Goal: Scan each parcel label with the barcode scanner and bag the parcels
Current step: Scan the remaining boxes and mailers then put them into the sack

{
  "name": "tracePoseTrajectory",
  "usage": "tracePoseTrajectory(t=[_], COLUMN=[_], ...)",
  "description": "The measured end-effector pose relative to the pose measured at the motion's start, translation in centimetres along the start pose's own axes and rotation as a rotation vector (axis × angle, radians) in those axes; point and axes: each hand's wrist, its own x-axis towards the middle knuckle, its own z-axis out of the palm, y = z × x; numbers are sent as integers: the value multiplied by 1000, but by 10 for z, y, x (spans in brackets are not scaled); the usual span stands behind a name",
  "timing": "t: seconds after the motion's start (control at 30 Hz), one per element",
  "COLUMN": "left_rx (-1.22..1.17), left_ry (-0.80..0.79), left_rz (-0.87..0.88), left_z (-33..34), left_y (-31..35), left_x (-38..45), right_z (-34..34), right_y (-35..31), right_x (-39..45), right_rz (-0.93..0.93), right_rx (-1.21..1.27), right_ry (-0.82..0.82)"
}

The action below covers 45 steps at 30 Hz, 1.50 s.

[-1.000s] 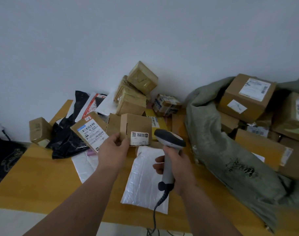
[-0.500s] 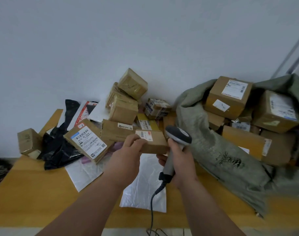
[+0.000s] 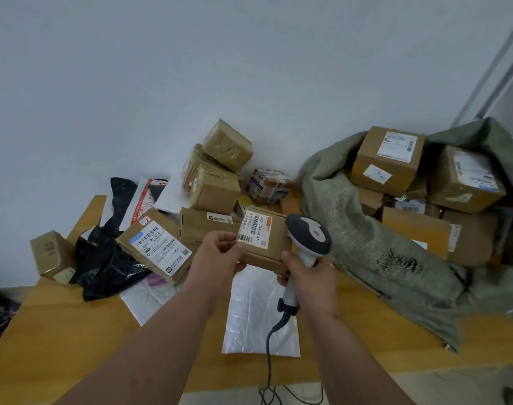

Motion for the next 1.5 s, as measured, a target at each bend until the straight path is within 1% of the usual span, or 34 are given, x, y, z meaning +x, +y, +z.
tracePoseTrajectory(t=[0.13, 0.2, 0.43, 0.53, 0.9, 1.17, 1.33, 1.5], left_rx=[189, 224, 322, 391, 400, 517, 712, 774], left_ry=[87, 116, 115, 116, 56, 26, 19, -11], left_rz=[88, 109, 147, 183, 186, 256, 404, 618], left_z=[-17, -23, -32, -32, -31, -19, 4, 42], left_y=[2, 4, 7, 10, 5, 3, 12, 25], left_x=[14, 19, 22, 21, 28, 33, 33, 33], right_z=[-3, -6, -3, 0, 2, -6, -19, -41], right_y=[0, -2, -8, -9, -6, -4, -6, -14], right_x=[-7, -10, -23, -29, -35, -30, -16, 12], right_rz=[-48, -57, -134, -148, -147, -160, -154, -116], right_rx=[-93, -119, -306, -324, -318, -325, -248, -143], right_ry=[7, -18, -257, -301, -252, -202, -103, -7])
